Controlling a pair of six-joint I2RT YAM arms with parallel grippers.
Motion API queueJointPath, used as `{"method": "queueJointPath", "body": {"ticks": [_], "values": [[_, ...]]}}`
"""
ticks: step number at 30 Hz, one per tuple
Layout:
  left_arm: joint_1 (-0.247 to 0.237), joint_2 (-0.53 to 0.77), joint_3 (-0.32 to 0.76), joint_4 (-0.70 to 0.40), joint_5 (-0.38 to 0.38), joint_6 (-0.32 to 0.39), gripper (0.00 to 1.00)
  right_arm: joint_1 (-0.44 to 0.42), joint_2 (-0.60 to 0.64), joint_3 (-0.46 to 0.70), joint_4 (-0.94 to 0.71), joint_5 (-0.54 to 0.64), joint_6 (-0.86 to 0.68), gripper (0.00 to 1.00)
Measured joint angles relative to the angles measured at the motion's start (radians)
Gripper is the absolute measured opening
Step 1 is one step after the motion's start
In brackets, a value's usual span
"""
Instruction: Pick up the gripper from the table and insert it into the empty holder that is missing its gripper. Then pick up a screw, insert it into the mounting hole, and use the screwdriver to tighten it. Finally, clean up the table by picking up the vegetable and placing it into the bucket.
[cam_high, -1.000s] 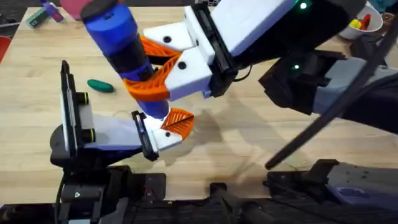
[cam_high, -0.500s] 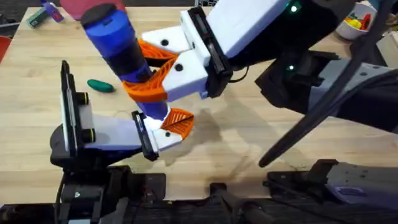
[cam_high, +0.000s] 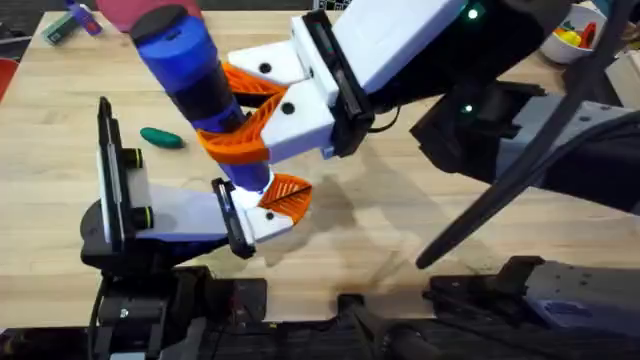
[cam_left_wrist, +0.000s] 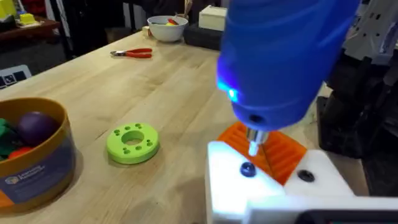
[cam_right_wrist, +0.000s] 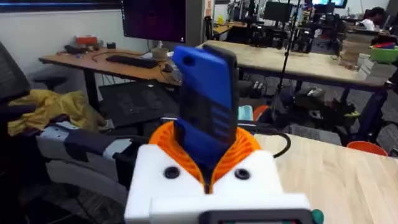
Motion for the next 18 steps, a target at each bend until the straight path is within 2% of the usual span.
{"method": "queueJointPath", "body": {"ticks": [18], "values": [[0.000, 0.000, 0.000, 0.000, 0.000, 0.000, 0.017, 0.005, 0.001, 0.000, 0.001, 0.000, -0.009, 0.024]]}}
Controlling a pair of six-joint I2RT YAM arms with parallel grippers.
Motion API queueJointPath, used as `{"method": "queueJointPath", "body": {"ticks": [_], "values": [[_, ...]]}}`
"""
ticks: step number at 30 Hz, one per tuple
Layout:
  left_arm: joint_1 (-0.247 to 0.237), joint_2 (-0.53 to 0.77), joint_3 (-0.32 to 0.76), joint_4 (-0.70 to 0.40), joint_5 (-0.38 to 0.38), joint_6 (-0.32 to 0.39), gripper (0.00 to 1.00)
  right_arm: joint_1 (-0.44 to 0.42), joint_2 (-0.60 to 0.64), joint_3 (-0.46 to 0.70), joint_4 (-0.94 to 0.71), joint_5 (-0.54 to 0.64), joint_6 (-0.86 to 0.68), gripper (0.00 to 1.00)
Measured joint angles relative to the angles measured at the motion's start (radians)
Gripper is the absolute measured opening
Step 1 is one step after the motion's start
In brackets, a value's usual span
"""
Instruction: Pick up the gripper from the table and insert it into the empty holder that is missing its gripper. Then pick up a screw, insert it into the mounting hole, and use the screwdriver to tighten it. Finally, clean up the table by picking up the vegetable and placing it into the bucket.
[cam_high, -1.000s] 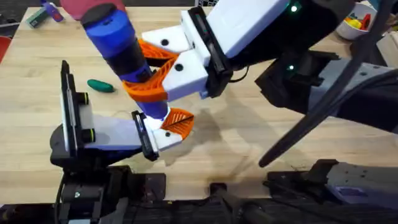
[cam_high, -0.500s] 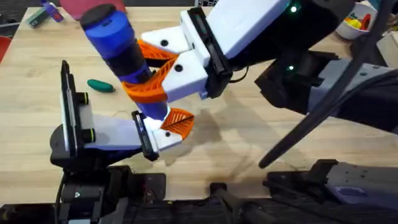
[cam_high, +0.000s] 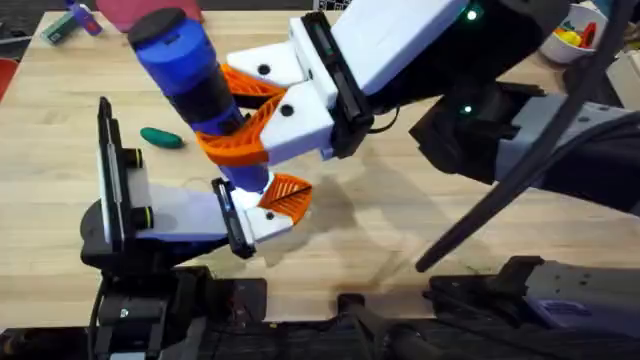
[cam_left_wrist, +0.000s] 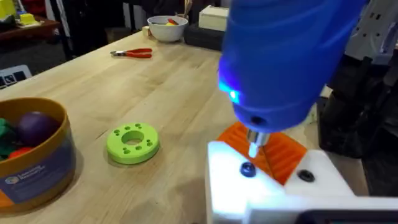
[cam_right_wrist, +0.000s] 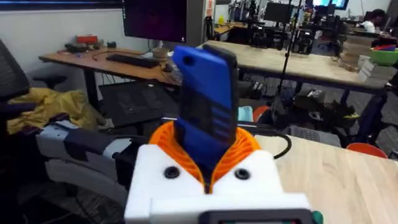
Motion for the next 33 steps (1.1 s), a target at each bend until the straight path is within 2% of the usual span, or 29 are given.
{"method": "queueJointPath", "body": {"ticks": [33], "values": [[0.000, 0.000, 0.000, 0.000, 0.000, 0.000, 0.017, 0.000, 0.039, 0.000, -0.012, 0.001, -0.005, 0.024]]}}
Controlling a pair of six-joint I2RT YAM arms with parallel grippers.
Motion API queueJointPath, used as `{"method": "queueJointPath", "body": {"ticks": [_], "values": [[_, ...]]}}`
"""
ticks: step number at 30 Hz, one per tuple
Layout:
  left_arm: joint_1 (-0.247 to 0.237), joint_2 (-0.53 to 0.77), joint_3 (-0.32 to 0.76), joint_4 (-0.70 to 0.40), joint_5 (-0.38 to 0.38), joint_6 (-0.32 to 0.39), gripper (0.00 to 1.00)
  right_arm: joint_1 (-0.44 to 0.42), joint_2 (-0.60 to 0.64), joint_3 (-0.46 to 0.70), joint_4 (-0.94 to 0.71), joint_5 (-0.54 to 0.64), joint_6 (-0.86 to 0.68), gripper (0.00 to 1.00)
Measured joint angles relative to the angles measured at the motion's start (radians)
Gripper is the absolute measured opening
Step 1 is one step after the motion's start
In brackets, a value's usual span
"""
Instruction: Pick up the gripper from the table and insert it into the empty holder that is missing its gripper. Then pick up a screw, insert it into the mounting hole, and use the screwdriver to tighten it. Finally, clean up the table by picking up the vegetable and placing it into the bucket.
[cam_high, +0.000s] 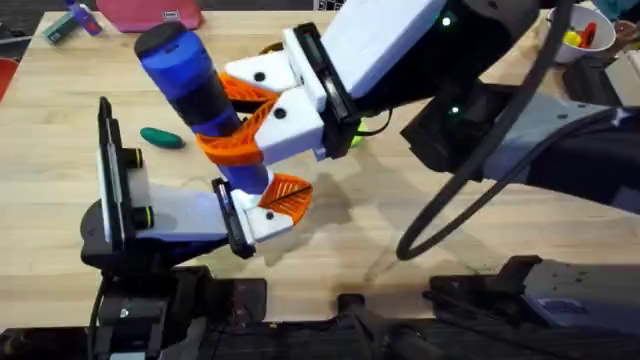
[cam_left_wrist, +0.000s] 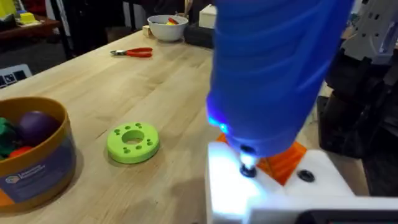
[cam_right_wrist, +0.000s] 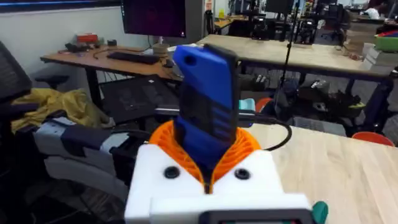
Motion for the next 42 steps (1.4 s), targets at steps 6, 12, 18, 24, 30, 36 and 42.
{"method": "queueJointPath", "body": {"ticks": [6, 12, 18, 24, 30, 36, 42], "values": [[0.000, 0.000, 0.000, 0.000, 0.000, 0.000, 0.017, 0.000, 0.000, 0.000, 0.005, -0.001, 0.000, 0.024], [0.000, 0.000, 0.000, 0.000, 0.000, 0.000, 0.017, 0.000, 0.001, 0.000, 0.014, -0.001, 0.000, 0.024], [0.000, 0.000, 0.000, 0.000, 0.000, 0.000, 0.017, 0.003, 0.002, 0.000, 0.021, -0.003, 0.001, 0.024], [0.000, 0.000, 0.000, 0.000, 0.000, 0.000, 0.017, 0.003, 0.002, 0.003, 0.013, 0.000, 0.012, 0.024], [0.000, 0.000, 0.004, 0.002, 0.000, 0.004, 0.017, 0.003, 0.002, 0.080, -0.138, -0.002, 0.006, 0.024], [0.000, 0.000, 0.004, -0.005, 0.000, 0.003, 0.017, -0.003, -0.008, 0.270, -0.223, 0.010, -0.041, 0.024], [0.000, 0.000, 0.004, -0.005, 0.000, 0.003, 0.017, -0.017, -0.054, 0.309, -0.224, 0.011, -0.064, 0.024]]}}
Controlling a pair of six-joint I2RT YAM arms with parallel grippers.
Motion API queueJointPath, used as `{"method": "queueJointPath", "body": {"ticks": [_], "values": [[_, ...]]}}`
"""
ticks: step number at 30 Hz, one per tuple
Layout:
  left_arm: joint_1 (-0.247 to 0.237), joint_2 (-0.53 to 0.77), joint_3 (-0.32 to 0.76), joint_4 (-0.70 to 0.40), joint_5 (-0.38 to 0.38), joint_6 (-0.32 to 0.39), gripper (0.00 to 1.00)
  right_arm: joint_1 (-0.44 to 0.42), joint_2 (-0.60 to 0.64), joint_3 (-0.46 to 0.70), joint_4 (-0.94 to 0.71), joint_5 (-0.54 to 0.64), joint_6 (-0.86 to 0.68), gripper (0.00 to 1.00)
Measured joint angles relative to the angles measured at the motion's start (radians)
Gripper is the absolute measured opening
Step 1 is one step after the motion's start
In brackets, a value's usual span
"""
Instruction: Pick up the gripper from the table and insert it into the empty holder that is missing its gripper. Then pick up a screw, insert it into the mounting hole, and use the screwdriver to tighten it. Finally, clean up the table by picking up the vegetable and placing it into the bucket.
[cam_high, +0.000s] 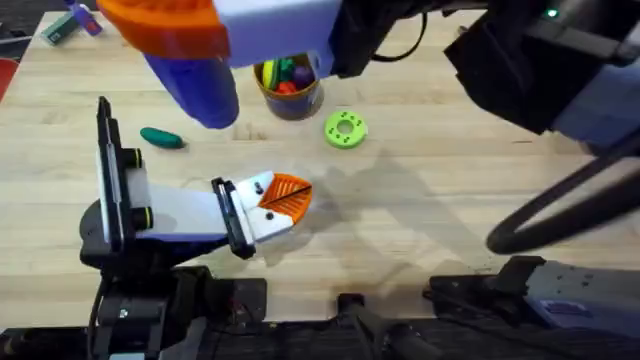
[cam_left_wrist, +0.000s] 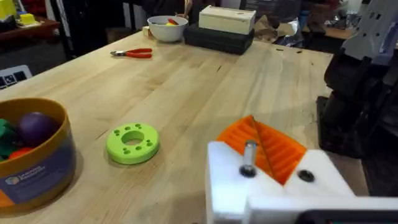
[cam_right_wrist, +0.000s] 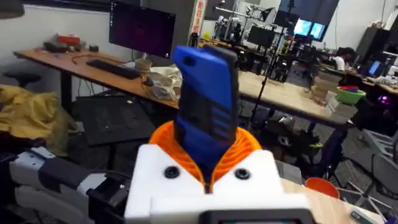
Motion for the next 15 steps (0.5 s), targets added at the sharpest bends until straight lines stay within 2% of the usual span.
{"method": "queueJointPath", "body": {"ticks": [4, 7, 10, 15], "values": [[0.000, 0.000, 0.000, 0.000, 0.000, 0.000, 0.017, -0.001, 0.000, 0.000, -0.029, 0.000, -0.004, 0.024], [0.000, 0.000, 0.000, 0.000, 0.000, 0.000, 0.017, -0.011, -0.009, 0.000, -0.124, 0.020, -0.010, 0.024], [0.000, 0.000, 0.000, 0.000, 0.000, 0.000, 0.017, -0.038, -0.038, 0.002, -0.370, 0.111, -0.057, 0.024], [0.000, 0.000, 0.000, 0.000, 0.000, 0.000, 0.017, -0.103, -0.080, 0.027, -0.794, 0.332, -0.184, 0.024]]}}
